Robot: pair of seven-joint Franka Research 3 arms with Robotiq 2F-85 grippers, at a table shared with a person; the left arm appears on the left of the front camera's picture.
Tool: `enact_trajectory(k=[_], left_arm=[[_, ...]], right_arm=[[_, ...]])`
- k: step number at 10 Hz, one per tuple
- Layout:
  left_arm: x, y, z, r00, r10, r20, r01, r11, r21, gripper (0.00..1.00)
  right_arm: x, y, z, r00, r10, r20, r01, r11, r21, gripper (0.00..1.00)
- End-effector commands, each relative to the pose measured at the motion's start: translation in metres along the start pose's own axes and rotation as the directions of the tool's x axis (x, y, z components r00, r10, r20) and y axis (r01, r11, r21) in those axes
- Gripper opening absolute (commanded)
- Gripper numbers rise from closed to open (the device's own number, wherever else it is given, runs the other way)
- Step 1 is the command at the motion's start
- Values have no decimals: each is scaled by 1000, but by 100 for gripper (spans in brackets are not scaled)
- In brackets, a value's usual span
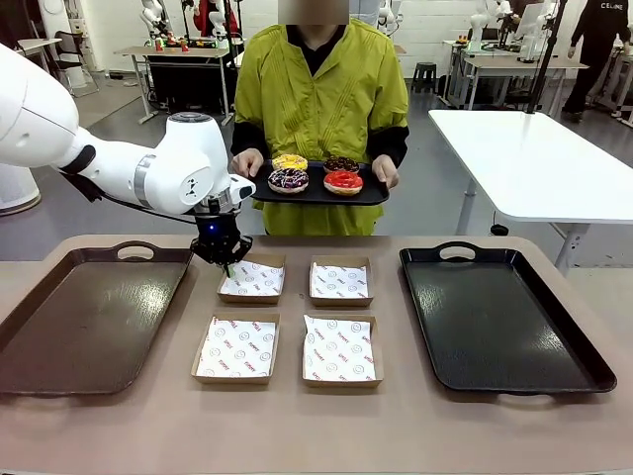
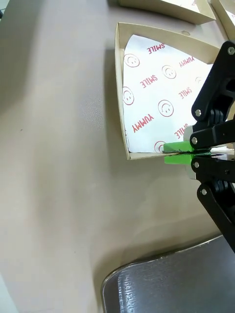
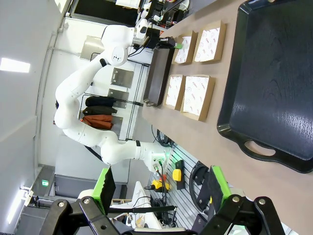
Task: Individually package the donuts and arrange them on the tray.
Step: Pick up one Paper togo box.
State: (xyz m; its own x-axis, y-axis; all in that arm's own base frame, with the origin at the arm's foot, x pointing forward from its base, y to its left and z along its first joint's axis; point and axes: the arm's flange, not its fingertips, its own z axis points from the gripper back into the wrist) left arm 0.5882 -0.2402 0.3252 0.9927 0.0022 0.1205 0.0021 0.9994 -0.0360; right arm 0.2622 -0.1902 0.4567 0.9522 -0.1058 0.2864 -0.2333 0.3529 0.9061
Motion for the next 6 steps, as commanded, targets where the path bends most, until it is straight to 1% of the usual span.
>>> enact_trajectory(k=[1,2,3,4,6], left_arm=[[2,-4,4,999,37,-9,-36,999,27,0],[1,-5,9,999,42,-22,-41,998,38,0],[0,-7,25,997,56,-43,-55,998,37,0],[-4,-10,47,998,32,-49,-30,999,37,0],[-9,-13,94,1000,17,-23,-16,999,46,0]], right_arm=[[0,-1,0,1000,14,1,-14,1000,13,100],[0,-1,0,1000,14,1,-14,1000,13,100],[0,-1,0,1000,14,1,-14,1000,13,100],[0,-1,0,1000,14,1,-14,1000,13,100],[0,-1,0,1000,14,1,-14,1000,13,100]])
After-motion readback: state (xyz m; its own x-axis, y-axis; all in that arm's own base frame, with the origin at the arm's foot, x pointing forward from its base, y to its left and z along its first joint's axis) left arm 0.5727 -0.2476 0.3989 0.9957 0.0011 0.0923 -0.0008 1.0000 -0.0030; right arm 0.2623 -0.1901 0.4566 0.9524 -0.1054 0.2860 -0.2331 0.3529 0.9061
